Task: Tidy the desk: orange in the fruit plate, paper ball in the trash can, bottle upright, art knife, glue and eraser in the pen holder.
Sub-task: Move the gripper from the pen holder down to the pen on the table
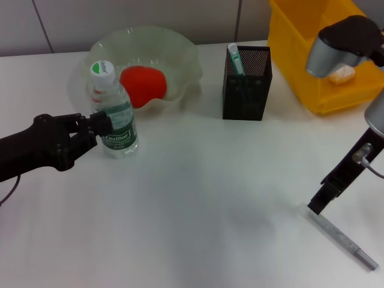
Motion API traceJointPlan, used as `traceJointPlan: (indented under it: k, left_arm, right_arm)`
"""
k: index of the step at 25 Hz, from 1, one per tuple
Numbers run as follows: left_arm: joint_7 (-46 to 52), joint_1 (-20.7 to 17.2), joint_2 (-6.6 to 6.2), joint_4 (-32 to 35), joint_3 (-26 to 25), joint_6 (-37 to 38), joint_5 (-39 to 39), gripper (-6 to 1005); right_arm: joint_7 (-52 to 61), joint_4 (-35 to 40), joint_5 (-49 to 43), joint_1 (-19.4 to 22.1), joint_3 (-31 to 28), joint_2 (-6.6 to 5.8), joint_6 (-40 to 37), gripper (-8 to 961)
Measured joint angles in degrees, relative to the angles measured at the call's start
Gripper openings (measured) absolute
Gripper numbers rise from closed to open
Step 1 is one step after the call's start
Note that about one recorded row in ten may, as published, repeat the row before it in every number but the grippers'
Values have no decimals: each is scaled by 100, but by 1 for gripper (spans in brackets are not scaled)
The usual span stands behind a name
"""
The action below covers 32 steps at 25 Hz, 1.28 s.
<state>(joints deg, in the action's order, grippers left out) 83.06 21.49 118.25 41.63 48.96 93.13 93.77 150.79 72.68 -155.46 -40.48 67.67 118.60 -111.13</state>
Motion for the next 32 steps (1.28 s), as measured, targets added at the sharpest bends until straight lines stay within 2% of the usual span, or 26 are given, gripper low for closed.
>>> traceJointPlan:
  k: [7,17,32]
  left_arm:
    - [-52,46,7,-49,-57,-8,-1,138]
    - [-89,60,9,-76,-85,-25,-8,139]
    - [-261,82,7,-228,-106,-15,-8,139]
  right_arm:
    - [-19,-316,-78,-161,69,25,188,381]
    - [99,-459,-302,-204,369,33,289,383]
    - [160,-992,-302,-333,400,48,479,384]
